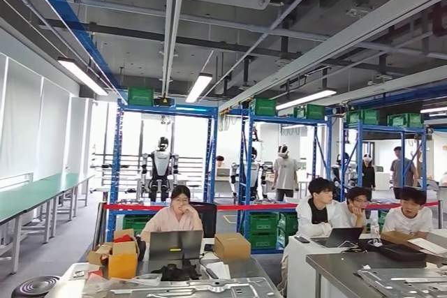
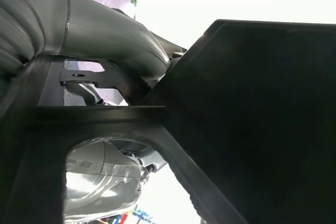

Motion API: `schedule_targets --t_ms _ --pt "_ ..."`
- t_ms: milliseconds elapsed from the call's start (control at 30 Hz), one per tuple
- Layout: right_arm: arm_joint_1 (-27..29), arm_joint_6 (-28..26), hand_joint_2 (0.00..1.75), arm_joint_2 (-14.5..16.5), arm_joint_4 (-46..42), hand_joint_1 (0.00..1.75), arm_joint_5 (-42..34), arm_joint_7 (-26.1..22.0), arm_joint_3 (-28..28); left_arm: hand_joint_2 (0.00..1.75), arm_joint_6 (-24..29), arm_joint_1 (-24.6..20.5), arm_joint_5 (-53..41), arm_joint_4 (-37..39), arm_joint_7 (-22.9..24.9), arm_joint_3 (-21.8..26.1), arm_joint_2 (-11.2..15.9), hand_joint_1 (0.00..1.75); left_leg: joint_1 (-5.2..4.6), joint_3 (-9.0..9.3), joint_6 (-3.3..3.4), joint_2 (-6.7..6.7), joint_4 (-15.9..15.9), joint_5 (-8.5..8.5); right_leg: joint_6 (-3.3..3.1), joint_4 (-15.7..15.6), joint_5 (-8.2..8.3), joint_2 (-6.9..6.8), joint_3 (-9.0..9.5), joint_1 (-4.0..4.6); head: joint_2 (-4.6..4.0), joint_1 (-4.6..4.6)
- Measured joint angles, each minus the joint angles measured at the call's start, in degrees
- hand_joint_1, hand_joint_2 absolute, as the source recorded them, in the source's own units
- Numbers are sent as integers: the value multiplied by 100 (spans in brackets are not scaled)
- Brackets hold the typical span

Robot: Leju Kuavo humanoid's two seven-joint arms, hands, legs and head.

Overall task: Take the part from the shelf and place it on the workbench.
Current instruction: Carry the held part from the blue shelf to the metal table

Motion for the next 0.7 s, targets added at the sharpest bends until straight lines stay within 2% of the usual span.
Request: schedule_targets --t_ms 33,67,133,167,200,267,333,367,400,467,500,533,567,633,667,700 --pt "16 7 175 0 0 175 -1 0 -9 175 -1 0 -1 0 0 0 0 0 -20 11 9 -17 1 -6 -27 10 84 4 -34 11 0 0" --pt "24 13 175 1 -1 175 -3 -1 -19 175 -1 -2 -2 0 -1 0 0 0 -39 25 17 -35 1 -12 -68 -209 268 12 37 30 0 0" --pt "26 18 175 1 -9 175 -7 -2 -41 175 -4 -11 -3 2 -2 -1 -4 0 -62 51 24 -71 0 -27 -189 -982 706 59 346 92 0 1" --pt "27 20 175 1 -15 175 -9 -3 -52 175 -6 -15 -2 3 -2 -2 -7 0 -64 52 20 -85 1 -33 -241 -1301 840 81 475 120 0 1" --pt "27 21 175 1 -20 175 -9 -4 -61 175 -8 -14 -3 5 -2 -2 -10 0 -60 46 4 -95 0 -37 -274 -1491 893 99 550 146 1 1" --pt "28 21 175 3 -29 175 -9 -4 -69 175 -10 -1 -4 7 -2 -2 -13 0 -50 40 -45 -104 -18 -36 -288 -1597 883 102 581 162 1 1" --pt "28 23 175 17 -45 175 -10 -5 -71 175 -14 9 -6 7 -2 -3 -14 0 -51 33 -99 -86 22 -95 -298 -1685 907 80 629 130 1 1" --pt "27 23 175 27 -51 175 -10 -7 -71 175 -16 7 -7 7 -3 -3 -13 0 -51 -20 -123 -73 155 -188 -308 -1731 920 65 660 110 1 2" --pt "30 23 175 37 -55 175 -11 -9 -71 175 -18 7 -7 7 -3 -4 -8 0 -43 -137 -145 -58 410 -335 -316 -1761 927 47 689 95 1 2" --pt "45 24 175 47 -52 175 -12 -11 -71 175 -19 10 -7 7 -4 -4 8 0 -18 -506 -191 -47 1143 -648 -328 -1769 911 25 713 92 0 2" --pt "61 25 175 48 -51 175 -12 -11 -71 175 -20 17 -7 7 -3 -4 14 0 -2 -658 -214 -43 1420 -714 -323 -1768 898 17 726 89 0 2" --pt "75 27 175 49 -49 175 -13 -11 -71 175 -22 25 -7 7 -3 -4 17 0 13 -720 -235 -37 1505 -670 -312 -1767 881 14 744 83 0 2" --pt "85 29 175 49 -48 175 -13 -11 -71 175 -26 31 -8 7 -2 -4 18 0 30 -669 -254 -27 1359 -515 -294 -1765 859 14 771 74 0 2" --pt "92 34 175 51 -48 175 -15 -11 -71 175 -33 32 -9 7 -2 -5 19 0 59 -329 -290 8 631 -101 -235 -1749 794 15 843 56 0 2" --pt "90 36 175 52 -48 175 -16 -13 -72 175 -36 25 -9 7 -2 -6 19 0 61 -169 -282 22 300 18 -195 -1725 757 17 864 58 0 0" --pt "89 38 175 53 -49 175 -20 -16 -72 175 -36 19 -9 7 -2 -7 18 0 55 -69 -260 31 95 64 -158 -1705 729 18 876 63 0 -2"
